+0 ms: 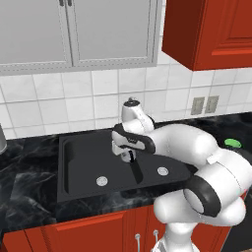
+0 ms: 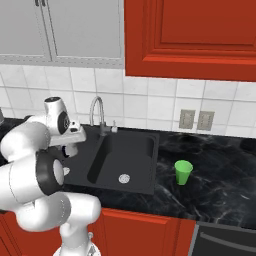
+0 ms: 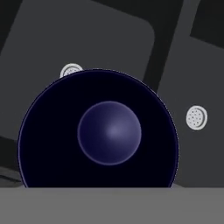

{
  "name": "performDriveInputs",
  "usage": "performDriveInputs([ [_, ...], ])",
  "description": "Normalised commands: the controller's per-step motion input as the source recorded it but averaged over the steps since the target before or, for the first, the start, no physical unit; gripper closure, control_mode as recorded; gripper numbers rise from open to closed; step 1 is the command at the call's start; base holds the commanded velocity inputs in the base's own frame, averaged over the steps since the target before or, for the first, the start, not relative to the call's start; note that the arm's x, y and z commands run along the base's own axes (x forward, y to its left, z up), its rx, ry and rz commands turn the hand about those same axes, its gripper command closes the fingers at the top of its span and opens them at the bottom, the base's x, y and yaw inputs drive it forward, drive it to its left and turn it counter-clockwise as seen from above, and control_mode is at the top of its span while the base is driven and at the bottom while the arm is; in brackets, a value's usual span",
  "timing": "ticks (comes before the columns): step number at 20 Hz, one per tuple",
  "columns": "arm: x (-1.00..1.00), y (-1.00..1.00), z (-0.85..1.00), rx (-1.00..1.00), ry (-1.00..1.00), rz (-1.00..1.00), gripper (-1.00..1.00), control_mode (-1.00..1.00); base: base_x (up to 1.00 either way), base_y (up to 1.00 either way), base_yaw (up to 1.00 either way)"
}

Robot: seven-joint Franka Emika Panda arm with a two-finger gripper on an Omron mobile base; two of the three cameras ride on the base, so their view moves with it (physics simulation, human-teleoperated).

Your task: Move any existing items from the left basin to the right basin for drying. Then move the cup from the counter to the left basin of the sink for washing.

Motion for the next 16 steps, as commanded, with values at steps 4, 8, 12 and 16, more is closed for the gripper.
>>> performDriveInputs([
  [4, -0.09, -0.92, 0.01, 0.02, -0.01, 0.04, 1.0, -1.0, 0.0, 0.0, 0.0],
  [8, 0.0, -0.84, 0.01, 0.01, 0.0, 0.0, 1.0, -1.0, 0.0, 0.0, 0.0],
  [12, 0.19, -0.71, 0.0, 0.0, 0.05, 0.0, 1.0, -1.0, 0.0, 0.0, 0.0],
  [16, 0.55, -0.5, -0.1, 0.0, 0.06, 0.0, 1.0, -1.0, 0.0, 0.0, 0.0],
])
